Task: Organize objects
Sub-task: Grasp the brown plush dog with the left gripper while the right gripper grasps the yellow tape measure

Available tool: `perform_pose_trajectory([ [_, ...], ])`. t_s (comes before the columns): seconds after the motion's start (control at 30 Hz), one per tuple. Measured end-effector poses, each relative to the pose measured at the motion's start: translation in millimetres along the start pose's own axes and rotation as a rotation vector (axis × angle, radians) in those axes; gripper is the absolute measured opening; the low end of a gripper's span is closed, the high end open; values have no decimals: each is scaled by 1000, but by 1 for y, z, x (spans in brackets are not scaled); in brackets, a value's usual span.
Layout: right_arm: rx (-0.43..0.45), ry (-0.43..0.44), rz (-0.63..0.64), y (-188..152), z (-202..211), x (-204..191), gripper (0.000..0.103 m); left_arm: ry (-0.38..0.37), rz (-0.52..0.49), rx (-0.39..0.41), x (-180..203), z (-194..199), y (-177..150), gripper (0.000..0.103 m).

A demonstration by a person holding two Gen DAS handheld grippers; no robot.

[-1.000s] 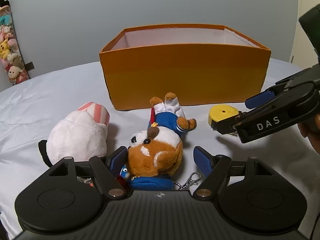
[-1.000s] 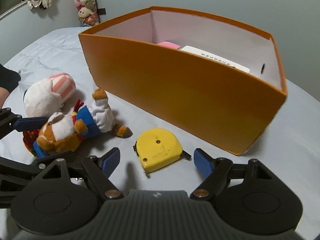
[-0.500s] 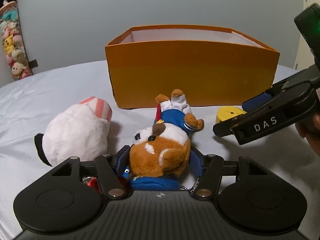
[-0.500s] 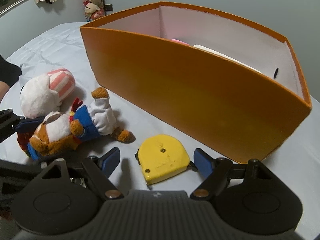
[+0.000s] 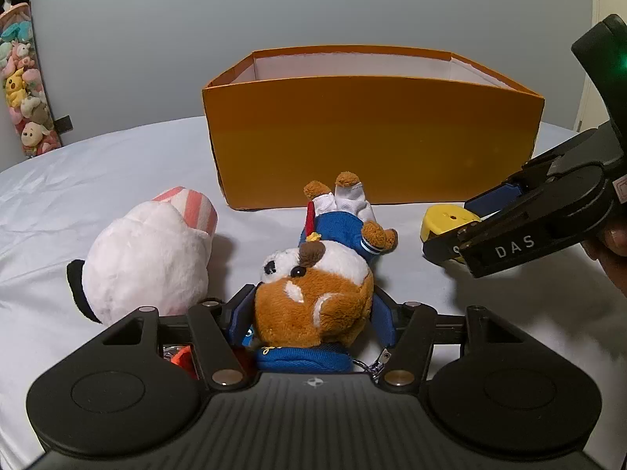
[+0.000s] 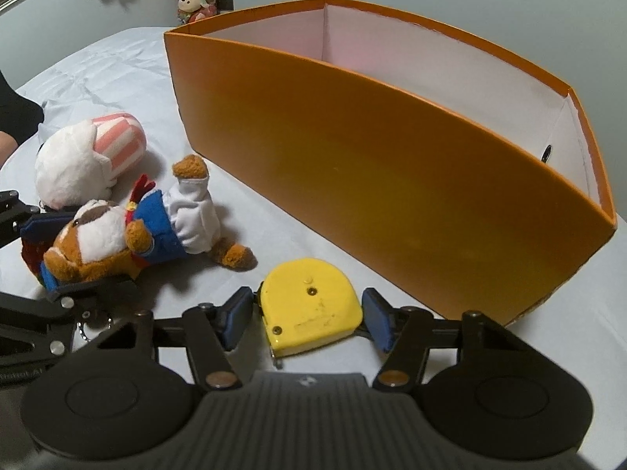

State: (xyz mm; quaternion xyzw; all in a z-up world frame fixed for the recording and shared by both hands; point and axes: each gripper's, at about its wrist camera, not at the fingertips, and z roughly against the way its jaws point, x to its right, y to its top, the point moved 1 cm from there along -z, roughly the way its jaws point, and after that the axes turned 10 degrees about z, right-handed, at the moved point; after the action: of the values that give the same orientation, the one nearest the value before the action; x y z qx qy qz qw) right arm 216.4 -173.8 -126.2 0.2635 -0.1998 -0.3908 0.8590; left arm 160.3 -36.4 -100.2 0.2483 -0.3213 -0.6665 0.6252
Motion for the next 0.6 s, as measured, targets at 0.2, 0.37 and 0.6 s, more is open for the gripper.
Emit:
perform_pose_trajectory([
  [0.2,-10,16,17,-4,9,1,63,0,-3,-2,1,3,-2,69],
  [0.37,-21,41,-6,-11,23,1,63,-11,-1,-11,4,8,-3,67],
  [0.6,-24,56,-37,-21,37,-4,62,-48,19,-8,8,22,-5,65],
])
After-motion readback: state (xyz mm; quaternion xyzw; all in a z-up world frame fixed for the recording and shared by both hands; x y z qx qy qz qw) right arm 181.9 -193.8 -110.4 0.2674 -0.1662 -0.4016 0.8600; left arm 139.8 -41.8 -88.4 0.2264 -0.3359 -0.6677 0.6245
